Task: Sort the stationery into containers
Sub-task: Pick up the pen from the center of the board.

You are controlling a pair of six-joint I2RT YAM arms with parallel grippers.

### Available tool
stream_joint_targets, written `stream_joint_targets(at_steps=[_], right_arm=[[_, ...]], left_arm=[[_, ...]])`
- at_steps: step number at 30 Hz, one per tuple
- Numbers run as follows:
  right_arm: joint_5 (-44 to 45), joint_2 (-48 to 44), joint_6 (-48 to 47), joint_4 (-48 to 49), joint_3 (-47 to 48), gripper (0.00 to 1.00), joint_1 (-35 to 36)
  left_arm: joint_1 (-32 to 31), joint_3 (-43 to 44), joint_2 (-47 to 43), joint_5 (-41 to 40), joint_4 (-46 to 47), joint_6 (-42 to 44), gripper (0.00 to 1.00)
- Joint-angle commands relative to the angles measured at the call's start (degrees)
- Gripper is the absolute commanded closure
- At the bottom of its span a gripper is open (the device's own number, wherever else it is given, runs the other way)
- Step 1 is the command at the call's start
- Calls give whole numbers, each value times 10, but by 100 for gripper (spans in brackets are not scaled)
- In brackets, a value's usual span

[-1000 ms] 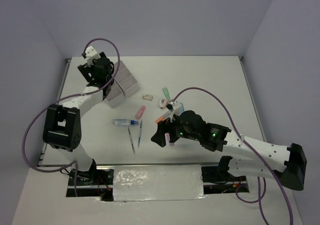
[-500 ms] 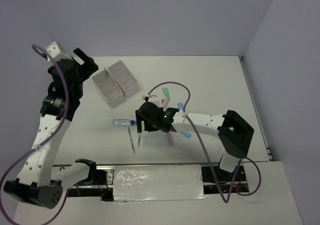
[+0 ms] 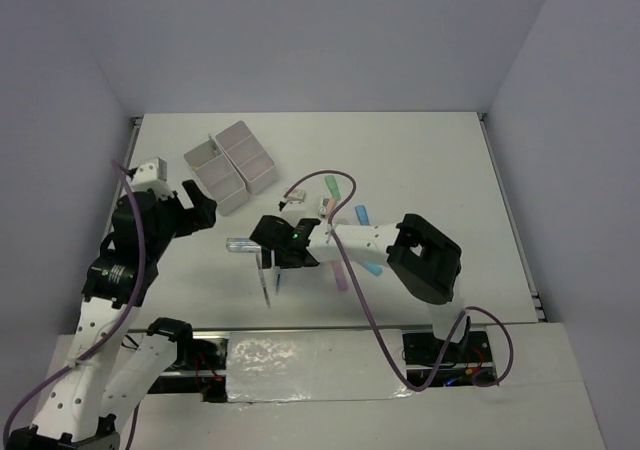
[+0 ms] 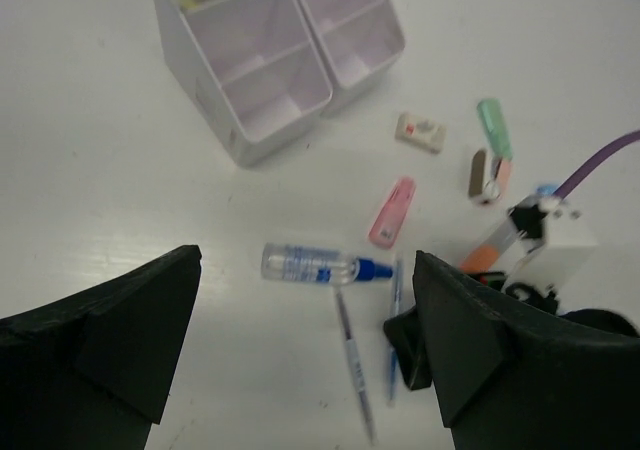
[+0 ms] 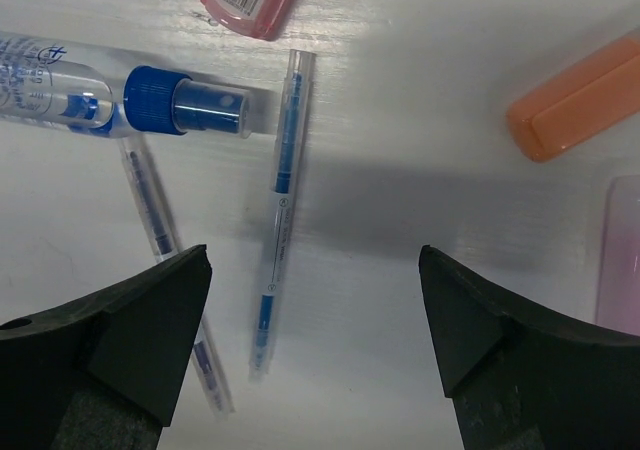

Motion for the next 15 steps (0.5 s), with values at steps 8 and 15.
stream_joint_targets(at_steps=[8, 15], right_arm=[[43, 57, 23, -65, 69, 22, 5], [33, 84, 15, -79, 74, 41, 7]], left_arm=[[-4, -17, -38, 14, 5, 28, 1], [-5, -15, -32, 10, -3, 31, 1]])
